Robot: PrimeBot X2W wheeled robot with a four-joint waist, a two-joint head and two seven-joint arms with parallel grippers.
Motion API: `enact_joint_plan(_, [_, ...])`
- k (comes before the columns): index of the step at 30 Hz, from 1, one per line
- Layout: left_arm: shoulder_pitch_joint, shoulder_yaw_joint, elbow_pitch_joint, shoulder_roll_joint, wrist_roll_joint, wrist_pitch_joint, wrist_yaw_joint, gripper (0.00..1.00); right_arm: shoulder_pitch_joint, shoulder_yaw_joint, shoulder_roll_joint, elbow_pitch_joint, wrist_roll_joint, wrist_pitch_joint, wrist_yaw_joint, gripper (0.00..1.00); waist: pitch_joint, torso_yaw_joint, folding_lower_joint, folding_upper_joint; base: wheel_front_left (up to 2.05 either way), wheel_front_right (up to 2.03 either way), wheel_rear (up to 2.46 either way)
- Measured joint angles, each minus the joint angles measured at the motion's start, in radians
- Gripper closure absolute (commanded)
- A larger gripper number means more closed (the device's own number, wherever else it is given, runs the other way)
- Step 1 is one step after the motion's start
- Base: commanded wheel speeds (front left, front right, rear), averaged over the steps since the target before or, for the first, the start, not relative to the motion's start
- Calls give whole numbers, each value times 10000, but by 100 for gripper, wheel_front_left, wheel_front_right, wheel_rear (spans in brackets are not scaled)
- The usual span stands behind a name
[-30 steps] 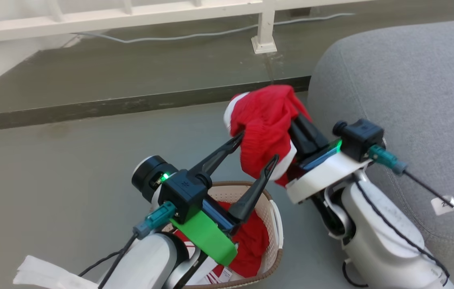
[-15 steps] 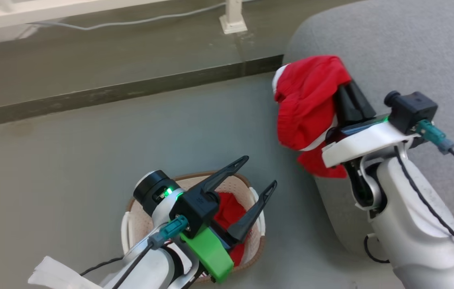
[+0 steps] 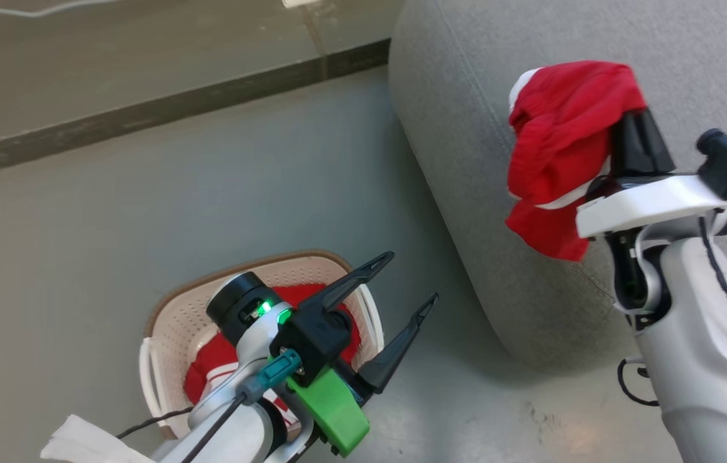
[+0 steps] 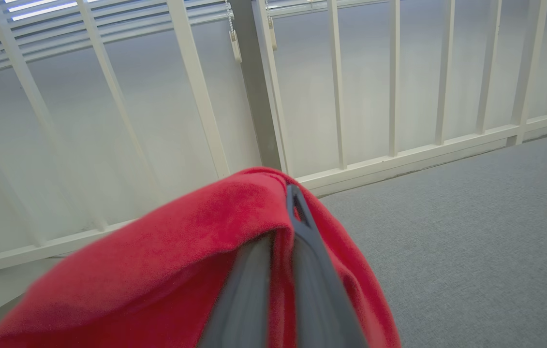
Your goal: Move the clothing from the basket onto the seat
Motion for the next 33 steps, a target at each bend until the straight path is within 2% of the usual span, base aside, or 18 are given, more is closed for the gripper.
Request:
enact_joint_plan(7, [-122, -75, -236, 169, 75, 234, -8, 0, -153, -961, -13, 4, 127, -2, -86, 100, 571, -392, 0, 0, 0, 0, 0])
enact_joint_plan(16, [-675, -322, -418, 228, 374, 506, -10, 0, -1824, -1944, -328, 196, 245, -17, -98, 100, 1362, -657, 0, 0, 0, 0, 0])
enact_joint_plan(26, [-1307, -508, -809, 265, 477, 780, -10, 0, -3823, -2959, -1139, 890, 380, -48, -180, 100, 2213, -543, 1, 0, 0, 0, 0])
enact_joint_plan(33, [-1659, -623, -1001, 337, 523, 984, -10, 0, -4640, -3344, -1532, 2015, 660, -58, -182, 100, 2893, -334, 1, 0, 0, 0, 0])
